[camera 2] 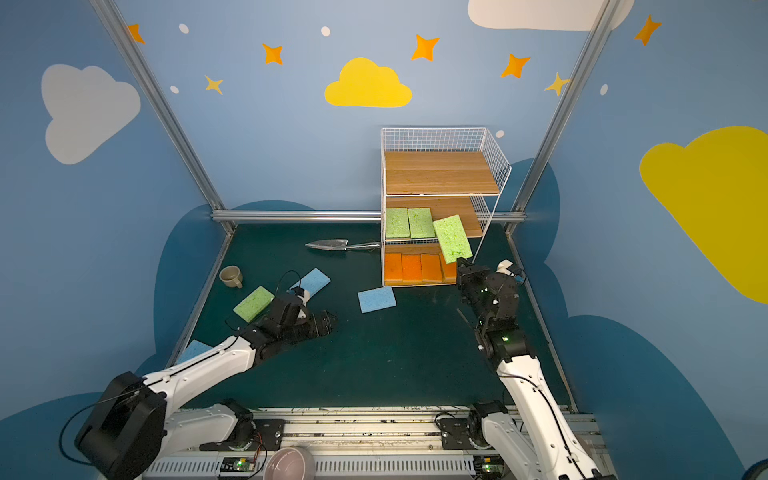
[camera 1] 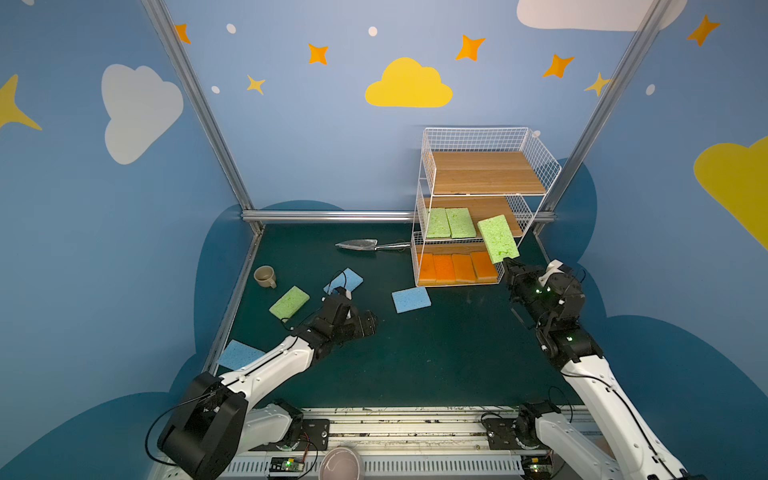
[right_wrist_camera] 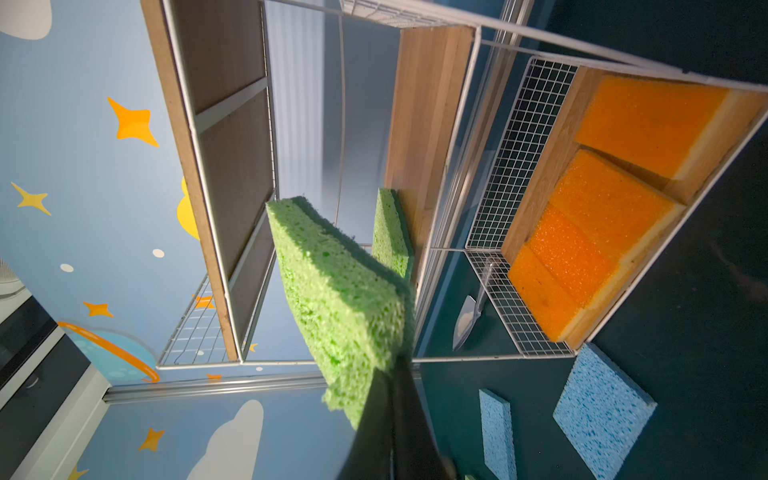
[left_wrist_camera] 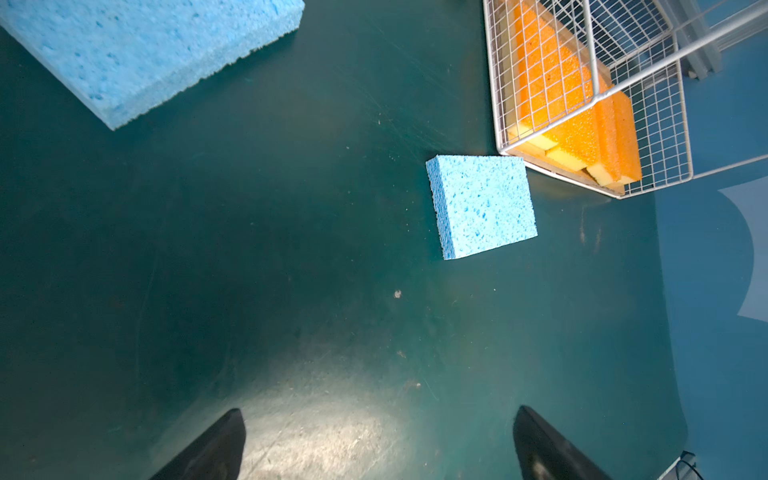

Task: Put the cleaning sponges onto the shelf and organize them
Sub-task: 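Carry the green sponge with the right gripper to the middle shelf, then lower the green sponge onto the middle shelf beside the others with the right gripper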

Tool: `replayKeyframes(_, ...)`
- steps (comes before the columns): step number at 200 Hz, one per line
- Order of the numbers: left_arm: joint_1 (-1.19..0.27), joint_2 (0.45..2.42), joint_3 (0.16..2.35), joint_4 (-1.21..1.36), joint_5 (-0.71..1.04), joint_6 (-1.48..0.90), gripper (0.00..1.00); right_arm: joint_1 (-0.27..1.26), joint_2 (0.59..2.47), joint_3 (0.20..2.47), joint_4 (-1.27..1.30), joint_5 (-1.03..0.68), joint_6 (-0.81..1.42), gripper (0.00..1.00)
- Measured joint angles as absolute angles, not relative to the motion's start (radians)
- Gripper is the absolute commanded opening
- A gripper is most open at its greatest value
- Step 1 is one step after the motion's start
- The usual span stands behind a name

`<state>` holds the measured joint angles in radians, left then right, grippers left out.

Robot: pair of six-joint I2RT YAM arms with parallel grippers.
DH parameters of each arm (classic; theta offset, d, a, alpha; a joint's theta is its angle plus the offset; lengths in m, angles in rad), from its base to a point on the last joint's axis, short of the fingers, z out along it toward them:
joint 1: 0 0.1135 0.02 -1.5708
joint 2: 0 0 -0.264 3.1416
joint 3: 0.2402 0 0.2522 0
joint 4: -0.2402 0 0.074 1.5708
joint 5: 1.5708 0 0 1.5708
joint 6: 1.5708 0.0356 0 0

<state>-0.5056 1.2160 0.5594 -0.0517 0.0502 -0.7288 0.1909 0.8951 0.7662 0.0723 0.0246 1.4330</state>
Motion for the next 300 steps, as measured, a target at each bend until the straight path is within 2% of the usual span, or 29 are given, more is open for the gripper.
replayKeyframes(92, -0.506, 1.23, 0.559, -0.055, 0.068, -0.729, 0.99, 0.154, 1.137, 0.842, 0.2, 0.017, 1.494, 0.0)
replayKeyframes(193, -0.506, 1.196, 0.559, -0.076, 0.072, -0.729, 0.99, 0.142, 1.311, 0.97, 0.253, -0.014, 1.547, 0.0)
replayKeyframes(300, -0.506, 1.176, 0.559, -0.083, 0.072, -0.729, 1.0, 0.138, 1.383, 0.983, 0.268, -0.081, 1.592, 0.0)
